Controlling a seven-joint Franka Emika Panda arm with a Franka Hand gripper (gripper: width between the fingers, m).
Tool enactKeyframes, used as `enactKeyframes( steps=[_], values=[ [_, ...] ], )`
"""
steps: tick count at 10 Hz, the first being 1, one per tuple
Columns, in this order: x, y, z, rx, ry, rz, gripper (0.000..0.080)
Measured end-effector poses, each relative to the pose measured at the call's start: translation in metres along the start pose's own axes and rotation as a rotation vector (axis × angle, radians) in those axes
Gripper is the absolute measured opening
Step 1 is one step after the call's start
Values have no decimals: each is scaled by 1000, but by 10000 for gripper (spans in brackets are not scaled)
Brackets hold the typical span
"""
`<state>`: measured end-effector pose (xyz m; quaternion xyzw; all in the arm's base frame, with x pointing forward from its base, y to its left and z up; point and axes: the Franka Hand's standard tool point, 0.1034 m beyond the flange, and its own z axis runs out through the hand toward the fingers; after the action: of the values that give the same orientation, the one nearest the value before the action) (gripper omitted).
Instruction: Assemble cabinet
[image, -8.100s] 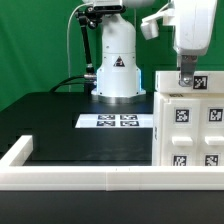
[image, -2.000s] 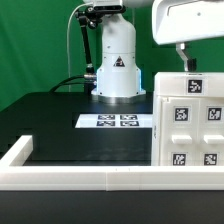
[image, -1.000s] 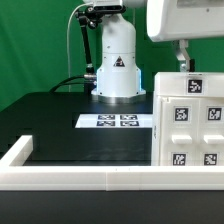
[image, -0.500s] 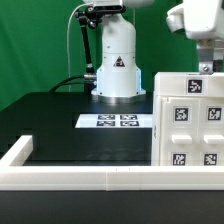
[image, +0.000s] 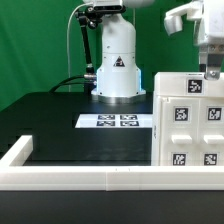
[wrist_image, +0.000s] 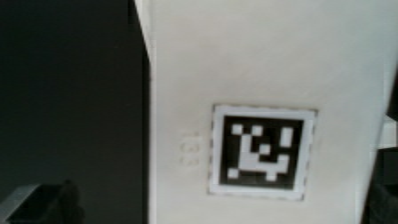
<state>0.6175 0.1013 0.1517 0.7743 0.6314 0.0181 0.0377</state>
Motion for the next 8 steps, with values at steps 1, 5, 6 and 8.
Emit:
enactKeyframes(
  steps=[1,5,6,8],
  values=[
    [-1,-1,5,6,-4,3,796],
    [-2,-3,8,3,-7,33,592],
    [-3,-4,8,-12,-2,38,562],
    [-4,-3,8,-14,-3,73,562]
  ],
)
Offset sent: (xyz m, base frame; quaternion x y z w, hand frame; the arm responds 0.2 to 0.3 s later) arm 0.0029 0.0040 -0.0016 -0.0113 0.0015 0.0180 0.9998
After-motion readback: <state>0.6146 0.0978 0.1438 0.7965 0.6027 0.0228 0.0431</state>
